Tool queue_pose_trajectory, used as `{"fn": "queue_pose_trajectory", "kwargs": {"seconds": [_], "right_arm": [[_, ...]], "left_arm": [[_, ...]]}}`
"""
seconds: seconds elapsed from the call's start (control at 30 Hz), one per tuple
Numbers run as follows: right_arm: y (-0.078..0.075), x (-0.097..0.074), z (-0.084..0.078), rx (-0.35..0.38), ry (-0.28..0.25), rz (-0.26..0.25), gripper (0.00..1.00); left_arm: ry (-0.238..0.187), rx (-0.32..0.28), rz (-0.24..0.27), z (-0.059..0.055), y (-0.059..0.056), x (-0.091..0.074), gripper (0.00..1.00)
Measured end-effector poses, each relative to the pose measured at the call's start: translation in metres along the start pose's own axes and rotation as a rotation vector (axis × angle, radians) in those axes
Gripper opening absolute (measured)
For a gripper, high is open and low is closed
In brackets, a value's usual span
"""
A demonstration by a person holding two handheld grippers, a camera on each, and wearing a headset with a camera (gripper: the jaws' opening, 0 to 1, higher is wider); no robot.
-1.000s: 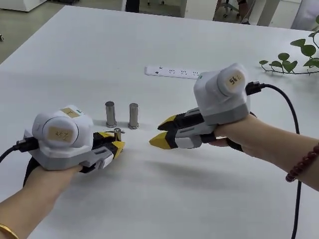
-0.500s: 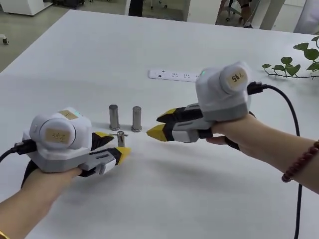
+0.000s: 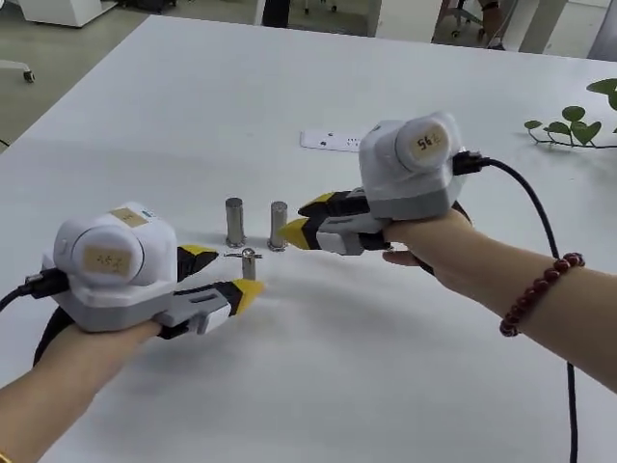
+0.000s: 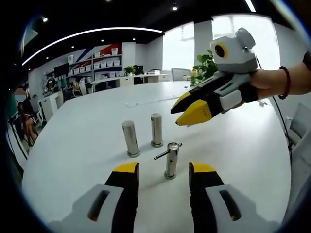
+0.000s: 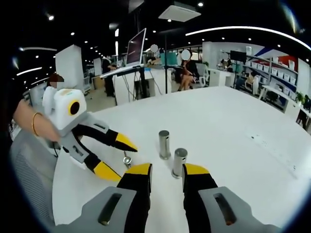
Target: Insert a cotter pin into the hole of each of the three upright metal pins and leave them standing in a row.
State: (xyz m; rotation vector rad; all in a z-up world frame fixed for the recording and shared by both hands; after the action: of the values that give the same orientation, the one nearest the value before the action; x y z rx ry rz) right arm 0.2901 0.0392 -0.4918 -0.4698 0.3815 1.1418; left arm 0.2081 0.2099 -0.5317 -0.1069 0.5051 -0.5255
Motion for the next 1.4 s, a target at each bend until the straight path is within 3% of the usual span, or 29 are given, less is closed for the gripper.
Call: {"fn": "queue_pose_trajectory", "kwargs": {"seconds": [0.33,0.63,0.87,1.07,1.4], "right_arm": [[-0.016,0.018,-0.001,0.05,-0.012,-0.047,0.2],[-0.019,0.035,-0.003,0.084,-0.01,-0.036,0.16],[-0.019,0.038,-0.004,0.116,-0.016,-0.033,0.14],[-0.021,0.039,-0.007,0.115,-0.016,-0.04,0.09],[-0.011,0.032,-0.001,0.034,0.012,-0.047,0.08]], "left_arm": [[-0.007,0.025,-0.006,0.001,-0.003,-0.001,0.38],[-0.003,0.021,-0.013,0.001,-0.005,-0.004,0.42],[-0.012,0.023,-0.04,0.003,-0.009,-0.006,0.47],[-0.009,0.044,-0.052,0.005,-0.013,-0.009,0.52],[-0.015,0.008,-0.069,0.009,-0.017,-0.015,0.65]]}}
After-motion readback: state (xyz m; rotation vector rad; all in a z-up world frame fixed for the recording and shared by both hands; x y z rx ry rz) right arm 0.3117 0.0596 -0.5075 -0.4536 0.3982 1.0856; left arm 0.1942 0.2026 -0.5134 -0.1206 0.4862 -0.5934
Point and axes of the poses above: the centre of the closed fingertips' face, and the gripper's own axes: x roughly forward along the fingers, y roughly to its left, z roughly out of its top, the point moved 10 cm from there along -x, roughly backward along the fingers, and after that the axes turned 12 degrees about -x, right-handed, at the moved point
